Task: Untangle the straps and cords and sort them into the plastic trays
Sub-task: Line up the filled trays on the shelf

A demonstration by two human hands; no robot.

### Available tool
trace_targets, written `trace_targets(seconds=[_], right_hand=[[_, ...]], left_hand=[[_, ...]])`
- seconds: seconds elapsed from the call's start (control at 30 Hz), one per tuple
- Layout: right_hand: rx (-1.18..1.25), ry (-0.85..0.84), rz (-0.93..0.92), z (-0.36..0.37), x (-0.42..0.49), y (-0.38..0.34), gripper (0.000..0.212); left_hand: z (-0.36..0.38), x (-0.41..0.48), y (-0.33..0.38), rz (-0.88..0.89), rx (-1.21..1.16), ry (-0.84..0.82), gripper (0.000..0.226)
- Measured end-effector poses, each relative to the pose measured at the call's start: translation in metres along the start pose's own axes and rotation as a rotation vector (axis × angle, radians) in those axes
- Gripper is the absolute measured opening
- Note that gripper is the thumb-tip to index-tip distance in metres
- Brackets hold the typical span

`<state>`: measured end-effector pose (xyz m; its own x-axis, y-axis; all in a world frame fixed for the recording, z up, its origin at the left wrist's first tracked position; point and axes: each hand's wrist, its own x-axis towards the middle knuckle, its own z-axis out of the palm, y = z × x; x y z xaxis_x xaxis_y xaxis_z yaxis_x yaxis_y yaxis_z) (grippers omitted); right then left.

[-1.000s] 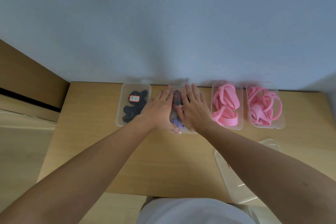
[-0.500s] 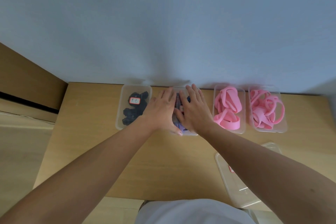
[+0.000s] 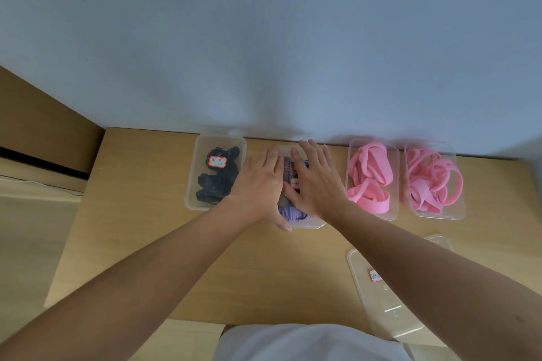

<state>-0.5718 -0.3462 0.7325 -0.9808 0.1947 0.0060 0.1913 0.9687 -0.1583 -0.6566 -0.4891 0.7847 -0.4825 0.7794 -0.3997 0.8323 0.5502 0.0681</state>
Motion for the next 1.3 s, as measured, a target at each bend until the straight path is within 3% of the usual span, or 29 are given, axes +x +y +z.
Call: trace_targets(seconds=[0.27,0.43,0.9,1.0,1.1,1.23,1.3], right_hand=[[-0.015,0.051,0.003,0.001,-0.003,-0.002,0.073],[-0.037,-0.035,-0.032,0.001,-0.002,-0.002,0.076],[-0.083,-0.123,-0.128,-0.001,0.002,-0.003,0.076],[-0.066,-0.135,-0.122,-0.004,0.003,-0.003,0.076],[-0.051,-0.148,-0.119,-0.006,0.003,-0.004,0.075],[-0.035,-0.154,-0.114,-0.005,0.002,-0.002,0.069],[-0.033,-0.151,-0.109,-0.004,0.002,-0.002,0.069]], left_hand=[[0.01,-0.009,0.007,0.014,0.025,-0.032,0.153],[0.014,-0.011,0.009,0.002,0.002,-0.031,0.148],[0.005,-0.014,0.008,-0.061,0.014,-0.092,0.168],[0.008,-0.016,0.008,-0.066,-0.133,-0.086,0.168],[0.013,-0.015,0.01,-0.134,-0.528,-0.066,0.158],[0.016,-0.008,0.006,-0.249,-1.082,0.081,0.098],[0.01,-0.006,0.003,-0.387,-1.357,0.052,0.072]])
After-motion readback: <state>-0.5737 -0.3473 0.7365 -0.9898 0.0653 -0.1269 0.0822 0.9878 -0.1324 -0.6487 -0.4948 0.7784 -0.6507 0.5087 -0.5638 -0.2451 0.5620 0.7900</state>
